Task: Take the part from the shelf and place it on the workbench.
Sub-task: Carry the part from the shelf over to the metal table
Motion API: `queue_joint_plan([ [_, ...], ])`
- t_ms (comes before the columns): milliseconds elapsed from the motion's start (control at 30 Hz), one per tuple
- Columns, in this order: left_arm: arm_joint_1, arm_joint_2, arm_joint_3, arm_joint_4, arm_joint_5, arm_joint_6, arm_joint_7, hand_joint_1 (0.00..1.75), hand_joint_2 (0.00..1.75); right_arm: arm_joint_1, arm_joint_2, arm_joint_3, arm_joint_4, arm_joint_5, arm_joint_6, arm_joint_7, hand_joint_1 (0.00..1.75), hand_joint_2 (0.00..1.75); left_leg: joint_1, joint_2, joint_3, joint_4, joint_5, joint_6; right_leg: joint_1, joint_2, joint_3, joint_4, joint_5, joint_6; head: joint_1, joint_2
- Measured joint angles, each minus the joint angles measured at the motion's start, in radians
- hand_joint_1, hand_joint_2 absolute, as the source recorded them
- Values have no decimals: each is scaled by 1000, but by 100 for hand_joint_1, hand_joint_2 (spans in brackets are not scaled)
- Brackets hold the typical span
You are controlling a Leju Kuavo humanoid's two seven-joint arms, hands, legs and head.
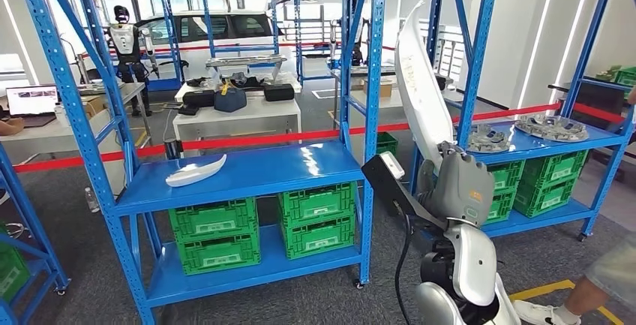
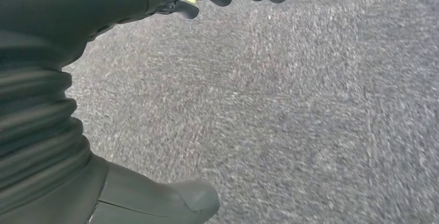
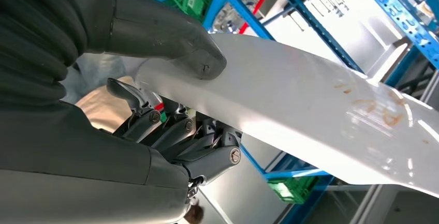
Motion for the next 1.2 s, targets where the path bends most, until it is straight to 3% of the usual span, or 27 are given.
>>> queue_joint_plan([
  [33,0,1,0,0,0,0,0,0,175,3,0,0,1,0,0,0,168,175,1,0,-4,43,-15,-3,0,0,-14,3,9,1,0,0],
  [67,0,2,0,0,1,0,0,0,175,7,0,0,2,0,-1,0,168,175,2,0,7,56,-10,-5,-1,0,-29,8,17,3,0,0],
  [100,0,2,0,0,1,0,0,0,175,9,0,0,3,0,-1,0,168,175,3,0,36,29,10,-6,-2,-1,-43,13,24,5,0,0],
  [167,-1,2,0,0,1,0,0,0,175,9,1,0,4,0,-2,0,168,175,4,-1,132,-99,39,-6,-3,-1,-68,25,36,14,0,0],
  [233,-1,2,0,0,1,0,-1,0,175,9,1,-2,4,-1,-4,0,168,175,1,-6,193,-194,36,3,-2,-1,-82,31,49,25,0,0],
  [333,0,2,0,0,1,0,-1,0,175,10,2,-3,6,-1,-7,0,168,175,-3,-9,188,-212,44,28,-3,0,-89,29,67,42,0,0],
  [400,-1,1,0,0,1,-1,-1,0,175,11,1,-3,8,-1,-8,0,168,175,0,-5,173,-216,63,48,-4,2,-108,64,28,53,1,0],
  [500,-2,0,0,0,1,-1,-1,0,175,13,0,-3,12,-1,-10,0,168,175,0,0,135,-217,93,61,-6,5,-166,243,-103,63,1,0],
  [533,-2,0,0,0,1,-1,-1,0,175,16,0,-3,13,-1,-11,0,168,175,0,0,122,-216,102,62,-6,5,-175,295,-123,64,1,0],
  [567,-2,0,0,0,1,-1,-1,0,175,19,0,-3,15,-1,-11,0,168,175,-1,1,108,-214,112,61,-5,6,-168,318,-123,64,1,0],
  [600,-1,0,0,0,1,-2,-1,0,175,21,0,-3,16,-1,-11,0,168,175,-1,1,95,-212,120,59,-5,6,-142,302,-105,62,1,0],
  [667,-2,-1,0,0,1,-2,-1,0,175,21,0,-3,16,-1,-11,0,168,175,-1,1,74,-207,135,54,-4,5,-44,176,-65,53,1,0],
  [733,-2,-1,0,0,1,-2,-1,0,175,19,0,-3,16,-1,-13,0,168,175,-1,0,63,-205,149,44,2,6,35,54,-63,42,1,0],
  [767,-2,-1,0,0,1,-2,-1,0,175,19,0,-3,16,-1,-14,0,168,175,-1,0,61,-207,157,37,6,6,48,26,-69,37,1,0],
  [867,0,-2,0,0,3,-3,-1,0,175,18,1,-4,17,1,-14,0,168,175,0,-1,55,-213,166,17,4,3,42,10,-48,19,0,0],
  [933,0,-2,0,0,5,-3,-3,0,175,16,1,-4,17,5,-12,0,168,175,1,-2,33,-156,105,8,-2,0,28,1,-26,5,0,0],
  [1000,1,-3,0,0,6,-3,-4,0,175,15,2,-4,17,8,-10,0,168,175,2,-2,0,-28,11,0,-1,-1,5,2,-7,-2,-1,0],
  [1033,1,-3,0,0,6,-3,-4,0,175,15,2,-4,18,9,-10,0,168,175,3,-2,-11,33,-16,-3,-1,-1,-8,3,2,-2,-1,0],
  [1067,1,-3,0,0,6,-3,-4,0,175,16,2,-4,19,10,-9,0,168,175,3,-2,-9,68,-21,-5,-1,-1,-21,5,11,-1,-1,0],
  [1100,1,-3,0,0,7,-3,-5,0,175,16,2,-4,20,10,-8,0,168,175,3,-2,8,70,-5,-5,-1,-1,-34,8,20,1,-1,0],
  [1133,1,-3,0,0,7,-3,-5,0,175,16,2,-4,20,10,-8,0,168,175,3,-2,44,34,20,-3,-1,-1,-48,12,29,3,-1,0],
  [1200,-1,-3,0,0,5,-4,-7,0,175,15,1,-5,21,11,-8,0,168,175,1,-3,150,-104,44,4,0,-1,-69,20,43,10,-1,0],
])
